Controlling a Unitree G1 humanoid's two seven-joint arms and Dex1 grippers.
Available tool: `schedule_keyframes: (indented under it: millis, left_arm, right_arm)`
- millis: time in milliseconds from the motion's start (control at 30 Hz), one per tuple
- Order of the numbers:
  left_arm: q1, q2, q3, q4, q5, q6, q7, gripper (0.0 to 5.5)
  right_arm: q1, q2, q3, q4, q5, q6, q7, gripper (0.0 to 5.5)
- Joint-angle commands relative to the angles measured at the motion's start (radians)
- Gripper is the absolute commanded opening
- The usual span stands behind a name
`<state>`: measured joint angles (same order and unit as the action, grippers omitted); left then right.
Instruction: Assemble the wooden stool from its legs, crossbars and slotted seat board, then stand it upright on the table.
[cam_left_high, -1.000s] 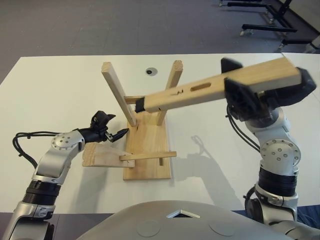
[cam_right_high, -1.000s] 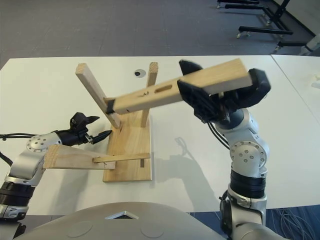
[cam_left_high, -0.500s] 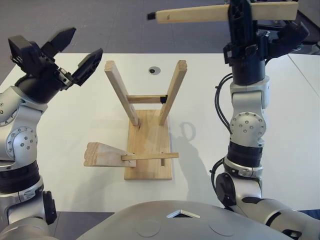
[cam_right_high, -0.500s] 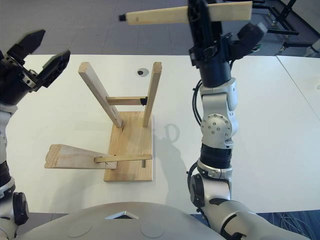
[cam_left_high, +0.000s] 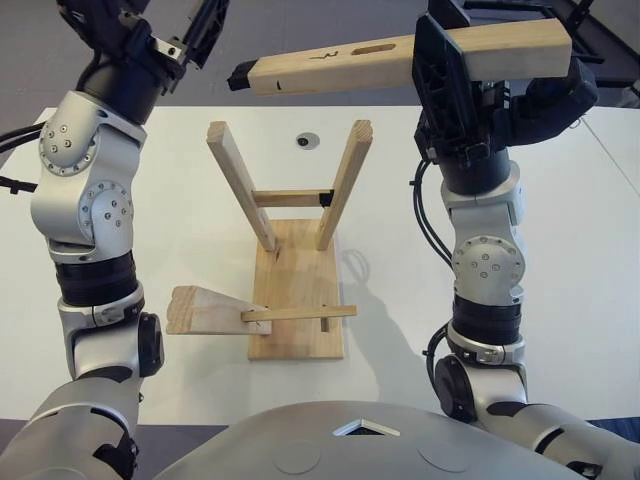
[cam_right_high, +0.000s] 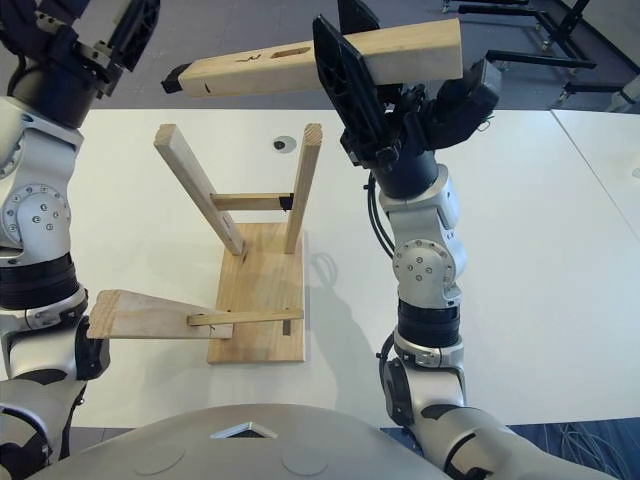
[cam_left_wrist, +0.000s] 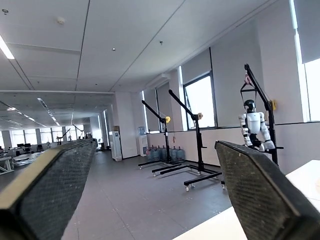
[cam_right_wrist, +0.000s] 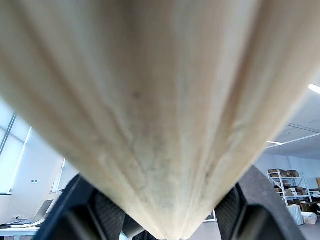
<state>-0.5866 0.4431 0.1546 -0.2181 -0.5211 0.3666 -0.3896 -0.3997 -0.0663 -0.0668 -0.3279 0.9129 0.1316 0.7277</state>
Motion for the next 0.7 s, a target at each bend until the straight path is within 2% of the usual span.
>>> schedule_keyframes:
  millis: [33, 200, 300, 400, 500, 567, 700]
  left_arm:
    - [0.041, -0.006, -0.109, -0.063, 0.018, 0.073, -0.041, 4.32]
    - [0.085, -0.013, -0.182, -0.126, 0.026, 0.132, -0.069, 4.32]
    - [0.074, -0.013, -0.163, -0.132, 0.028, 0.135, -0.063, 4.32]
    - [0.054, 0.011, -0.113, -0.13, 0.029, 0.132, -0.059, 4.32]
    - [0.051, 0.023, -0.072, -0.14, 0.022, 0.134, -0.054, 4.32]
    - [0.057, 0.02, -0.061, -0.147, 0.021, 0.136, -0.049, 4.32]
    - [0.062, 0.007, -0.059, -0.146, 0.02, 0.137, -0.048, 4.32]
  right_arm:
    - [-0.026, 0.027, 0.011, 0.007, -0.015, -0.026, 0.006, 2.05]
    - [-0.061, 0.069, 0.007, 0.033, -0.033, -0.053, -0.025, 2.05]
    - [-0.059, 0.082, 0.006, 0.036, -0.054, -0.045, -0.072, 2.05]
    - [-0.011, 0.135, 0.028, -0.016, -0.161, -0.037, -0.268, 2.05]
    - [0.087, 0.167, 0.117, -0.103, -0.35, -0.027, -0.441, 2.05]
    - [0.123, 0.163, 0.14, -0.104, -0.434, -0.025, -0.498, 2.05]
    - [0.169, 0.169, 0.143, -0.061, -0.465, 0.0, -0.556, 2.05]
